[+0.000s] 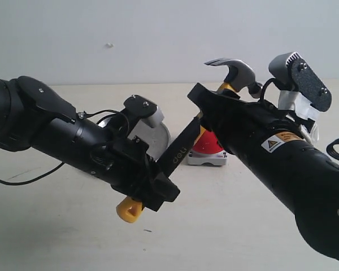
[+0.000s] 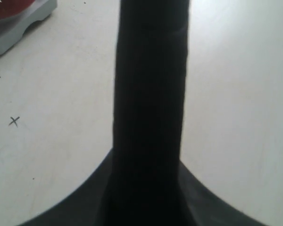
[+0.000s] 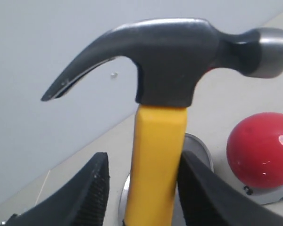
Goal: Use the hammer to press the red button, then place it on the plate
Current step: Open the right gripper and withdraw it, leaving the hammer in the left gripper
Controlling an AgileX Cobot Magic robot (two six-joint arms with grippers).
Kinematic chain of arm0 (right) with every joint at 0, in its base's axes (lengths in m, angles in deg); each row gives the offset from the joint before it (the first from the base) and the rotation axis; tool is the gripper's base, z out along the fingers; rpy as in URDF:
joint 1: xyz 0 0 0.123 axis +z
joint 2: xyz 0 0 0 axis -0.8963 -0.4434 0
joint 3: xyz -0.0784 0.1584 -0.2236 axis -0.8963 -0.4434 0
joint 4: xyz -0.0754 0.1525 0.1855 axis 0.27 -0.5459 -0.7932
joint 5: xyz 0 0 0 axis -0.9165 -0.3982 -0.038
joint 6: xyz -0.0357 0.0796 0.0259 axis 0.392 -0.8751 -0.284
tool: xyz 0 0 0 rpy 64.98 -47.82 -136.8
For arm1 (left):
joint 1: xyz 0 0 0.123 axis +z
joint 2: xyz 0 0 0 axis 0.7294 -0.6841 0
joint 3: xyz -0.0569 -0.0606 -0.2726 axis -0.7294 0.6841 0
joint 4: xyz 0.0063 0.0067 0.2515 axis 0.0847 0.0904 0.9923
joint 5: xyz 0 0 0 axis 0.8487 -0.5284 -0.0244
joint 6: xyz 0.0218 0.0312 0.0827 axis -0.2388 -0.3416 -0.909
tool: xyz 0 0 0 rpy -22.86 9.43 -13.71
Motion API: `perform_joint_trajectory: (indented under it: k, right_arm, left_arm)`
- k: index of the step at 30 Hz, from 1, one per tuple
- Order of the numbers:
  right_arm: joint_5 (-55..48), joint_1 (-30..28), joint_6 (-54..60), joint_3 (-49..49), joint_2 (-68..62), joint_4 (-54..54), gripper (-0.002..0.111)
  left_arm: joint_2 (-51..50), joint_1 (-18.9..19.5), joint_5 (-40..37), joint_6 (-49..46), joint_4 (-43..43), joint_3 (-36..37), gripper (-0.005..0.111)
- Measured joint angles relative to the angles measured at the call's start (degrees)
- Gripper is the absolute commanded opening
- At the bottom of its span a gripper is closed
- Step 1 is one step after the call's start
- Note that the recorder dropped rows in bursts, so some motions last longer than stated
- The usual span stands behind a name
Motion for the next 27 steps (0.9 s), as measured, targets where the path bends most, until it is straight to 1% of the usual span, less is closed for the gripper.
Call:
perform_joint_trajectory:
  k: [5,11,20,23,25,27]
  right_arm:
    - [-1.3,0.0,1.3,0.0,0.0,-2.6,0.045]
    - [-1.9,0.0,4.9,0.3,0.3,-2.4,0.045]
    - [-3.5,0.0,7.2,0.3,1.4,-3.3,0.044]
    - [-5.0,0.0,10.1,0.3,3.5,-3.2,0.039]
    - [-6.3,0.0,13.1,0.1,5.8,-2.8,0.031]
    - [-7.3,0.0,15.3,-0.7,8.3,-2.5,0.019]
  left_arm:
    - [0.0,0.0,0.0,0.9,-0.1,-0.5,0.000]
    - [-0.5,0.1,-0.1,2.7,0.2,-1.9,0.000]
    - [-0.5,0.1,-1.3,3.4,0.1,-3.1,0.000]
    - [-0.5,0.1,-1.3,3.6,0.1,-3.1,0.000]
    - [-0.5,0.1,-1.3,3.7,0.1,-3.1,0.000]
    - [-0.5,0.1,-1.2,3.8,0.1,-3.1,0.000]
